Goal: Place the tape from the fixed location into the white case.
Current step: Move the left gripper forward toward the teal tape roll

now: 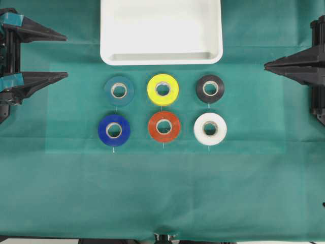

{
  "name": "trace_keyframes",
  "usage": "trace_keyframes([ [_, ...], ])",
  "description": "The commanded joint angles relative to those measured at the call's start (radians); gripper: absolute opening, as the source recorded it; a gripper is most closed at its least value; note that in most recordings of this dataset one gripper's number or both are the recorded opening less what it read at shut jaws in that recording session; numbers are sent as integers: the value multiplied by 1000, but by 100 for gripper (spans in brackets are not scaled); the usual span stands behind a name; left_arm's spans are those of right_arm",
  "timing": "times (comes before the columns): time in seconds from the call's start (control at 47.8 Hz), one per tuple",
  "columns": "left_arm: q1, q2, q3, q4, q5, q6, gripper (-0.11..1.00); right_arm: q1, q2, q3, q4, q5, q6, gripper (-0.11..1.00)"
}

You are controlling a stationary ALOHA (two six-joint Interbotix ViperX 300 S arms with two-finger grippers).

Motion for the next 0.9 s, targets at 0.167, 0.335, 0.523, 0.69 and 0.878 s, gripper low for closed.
trace_keyframes([
  [0.167,0,8,-28,-3,-6,-5,100,-2,6,-29,-2,-6,2,0],
  [0.335,-17,29,-38,-3,-6,-3,100,-2,6,-29,-2,-5,2,0],
  [0.523,-17,75,-55,-3,-14,0,100,-2,15,-34,-2,-5,2,0],
  [0.69,-17,133,-87,-2,-49,2,100,-2,26,-41,-3,-6,0,0],
  [0.878,-18,218,-132,-3,-101,5,100,-2,34,-44,-6,-5,0,0],
])
